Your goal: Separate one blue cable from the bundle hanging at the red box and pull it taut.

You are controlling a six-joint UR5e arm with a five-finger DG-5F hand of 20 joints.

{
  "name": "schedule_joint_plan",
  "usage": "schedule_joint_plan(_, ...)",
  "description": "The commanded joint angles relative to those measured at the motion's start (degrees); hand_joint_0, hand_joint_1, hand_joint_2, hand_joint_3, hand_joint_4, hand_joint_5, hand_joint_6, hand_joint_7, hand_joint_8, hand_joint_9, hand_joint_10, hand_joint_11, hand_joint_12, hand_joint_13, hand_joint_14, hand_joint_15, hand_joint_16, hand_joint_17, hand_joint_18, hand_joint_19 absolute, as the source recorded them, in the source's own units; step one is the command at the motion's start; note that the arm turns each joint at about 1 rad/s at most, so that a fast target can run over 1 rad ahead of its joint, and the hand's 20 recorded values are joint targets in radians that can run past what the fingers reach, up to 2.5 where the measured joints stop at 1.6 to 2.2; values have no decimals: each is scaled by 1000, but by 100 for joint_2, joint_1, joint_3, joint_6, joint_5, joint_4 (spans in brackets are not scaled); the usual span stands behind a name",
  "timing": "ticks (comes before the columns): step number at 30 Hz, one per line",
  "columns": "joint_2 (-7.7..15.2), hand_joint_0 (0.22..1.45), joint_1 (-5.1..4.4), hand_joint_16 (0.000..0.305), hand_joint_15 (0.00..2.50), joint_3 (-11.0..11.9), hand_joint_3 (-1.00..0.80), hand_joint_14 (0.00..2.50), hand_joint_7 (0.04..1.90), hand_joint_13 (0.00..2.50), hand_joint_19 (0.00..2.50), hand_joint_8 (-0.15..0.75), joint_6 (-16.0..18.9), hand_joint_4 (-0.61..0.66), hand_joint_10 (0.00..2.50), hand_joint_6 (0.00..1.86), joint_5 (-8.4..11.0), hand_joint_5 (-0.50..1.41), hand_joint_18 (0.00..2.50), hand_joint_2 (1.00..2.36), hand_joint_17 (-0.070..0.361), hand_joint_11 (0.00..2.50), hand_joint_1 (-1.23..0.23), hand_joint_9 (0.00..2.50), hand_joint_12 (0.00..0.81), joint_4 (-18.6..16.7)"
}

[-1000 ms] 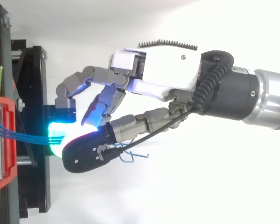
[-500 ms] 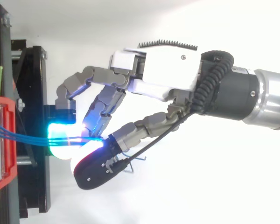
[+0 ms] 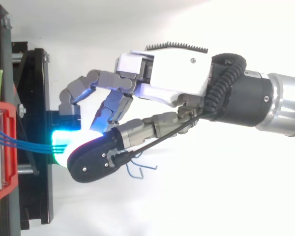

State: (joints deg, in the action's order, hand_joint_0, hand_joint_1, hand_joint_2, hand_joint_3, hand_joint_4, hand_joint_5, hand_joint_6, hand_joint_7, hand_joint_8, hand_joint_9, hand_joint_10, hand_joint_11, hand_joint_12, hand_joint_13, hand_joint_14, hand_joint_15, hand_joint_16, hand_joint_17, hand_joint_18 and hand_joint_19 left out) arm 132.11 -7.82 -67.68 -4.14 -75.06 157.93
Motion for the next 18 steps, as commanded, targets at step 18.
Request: schedule_joint_plan(18,-1,763,0,41,740,0,-360,24,1168,1174,574,356,1,-38,23,896,0,-200,990,1013,91,938,-863,1164,393,1)
